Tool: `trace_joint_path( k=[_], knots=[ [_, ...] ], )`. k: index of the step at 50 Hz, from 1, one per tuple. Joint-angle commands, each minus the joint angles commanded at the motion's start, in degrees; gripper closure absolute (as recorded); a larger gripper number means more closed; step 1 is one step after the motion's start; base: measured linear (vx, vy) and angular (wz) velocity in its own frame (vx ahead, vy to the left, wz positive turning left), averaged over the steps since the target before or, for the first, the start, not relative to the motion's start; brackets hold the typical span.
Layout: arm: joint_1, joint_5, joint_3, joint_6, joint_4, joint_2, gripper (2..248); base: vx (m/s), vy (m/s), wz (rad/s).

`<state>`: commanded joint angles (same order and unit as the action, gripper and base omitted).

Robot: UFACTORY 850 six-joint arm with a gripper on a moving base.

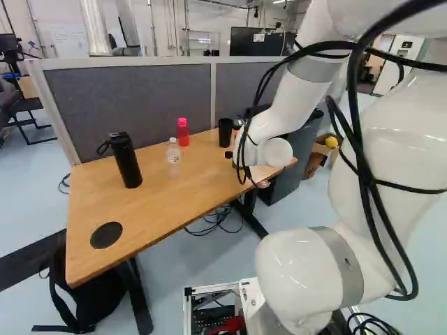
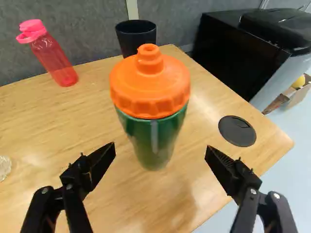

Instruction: Pick up the green bottle from the table

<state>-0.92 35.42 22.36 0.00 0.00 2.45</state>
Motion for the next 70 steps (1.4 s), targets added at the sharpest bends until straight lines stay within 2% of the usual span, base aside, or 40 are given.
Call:
trace_joint_path(
  k=[11,19,20,24,25,30,31,35,36,46,70],
  knots=[
    [0.4,-0.4,3.2,0.0,0.0,3.0,3,0.0,0.0,0.0],
    [0.5,-0.4,3.8,0.0,0.0,3.6,3,0.0,0.0,0.0],
    [0.5,-0.4,3.9,0.0,0.0,3.6,24,0.0,0.0,0.0],
    [0.5,-0.4,3.9,0.0,0.0,3.7,24,0.0,0.0,0.0],
    [0.5,-0.4,3.9,0.0,0.0,3.7,63,0.0,0.0,0.0],
    [0.5,-0.4,4.0,0.0,0.0,3.7,63,0.0,0.0,0.0],
    [0.5,-0.4,4.0,0.0,0.0,3.7,101,0.0,0.0,0.0],
    [0.5,-0.4,4.0,0.0,0.0,3.7,101,0.0,0.0,0.0],
    [0.5,-0.4,4.0,0.0,0.0,3.7,133,0.0,0.0,0.0],
    [0.5,-0.4,3.8,0.0,0.0,3.1,138,0.0,0.0,0.0],
    [0.5,-0.4,2.8,0.0,0.0,-1.3,138,0.0,0.0,0.0]
  ],
)
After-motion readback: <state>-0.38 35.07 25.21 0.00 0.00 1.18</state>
